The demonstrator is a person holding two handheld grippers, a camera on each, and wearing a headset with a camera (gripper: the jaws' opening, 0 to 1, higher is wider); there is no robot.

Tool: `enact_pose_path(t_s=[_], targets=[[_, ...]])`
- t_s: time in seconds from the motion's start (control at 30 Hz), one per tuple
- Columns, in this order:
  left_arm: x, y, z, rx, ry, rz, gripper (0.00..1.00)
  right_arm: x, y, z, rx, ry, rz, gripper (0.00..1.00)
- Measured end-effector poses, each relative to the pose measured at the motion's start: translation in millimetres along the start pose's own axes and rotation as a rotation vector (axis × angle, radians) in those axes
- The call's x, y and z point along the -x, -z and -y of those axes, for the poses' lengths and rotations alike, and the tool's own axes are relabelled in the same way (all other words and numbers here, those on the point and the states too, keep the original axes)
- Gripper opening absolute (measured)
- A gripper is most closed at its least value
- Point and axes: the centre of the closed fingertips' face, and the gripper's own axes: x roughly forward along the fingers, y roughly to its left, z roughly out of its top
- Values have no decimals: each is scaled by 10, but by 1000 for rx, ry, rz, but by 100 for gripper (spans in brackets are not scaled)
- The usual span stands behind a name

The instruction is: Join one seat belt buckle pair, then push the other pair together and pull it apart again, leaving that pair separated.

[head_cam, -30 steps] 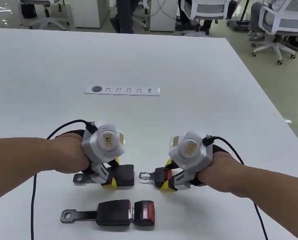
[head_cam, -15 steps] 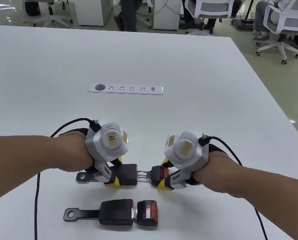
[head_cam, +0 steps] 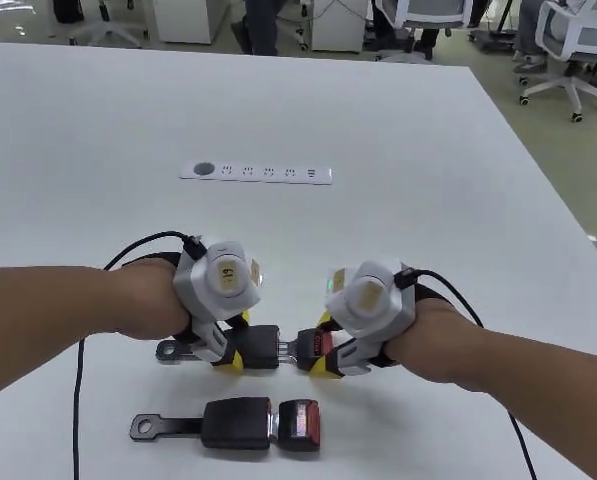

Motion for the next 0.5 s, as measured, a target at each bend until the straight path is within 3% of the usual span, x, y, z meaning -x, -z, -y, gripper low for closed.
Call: enact_pose_path(t_s=[0.5], targets=[[28, -16, -23, 1, -8, 11, 32, -35, -65, 19, 18, -16, 8, 31]])
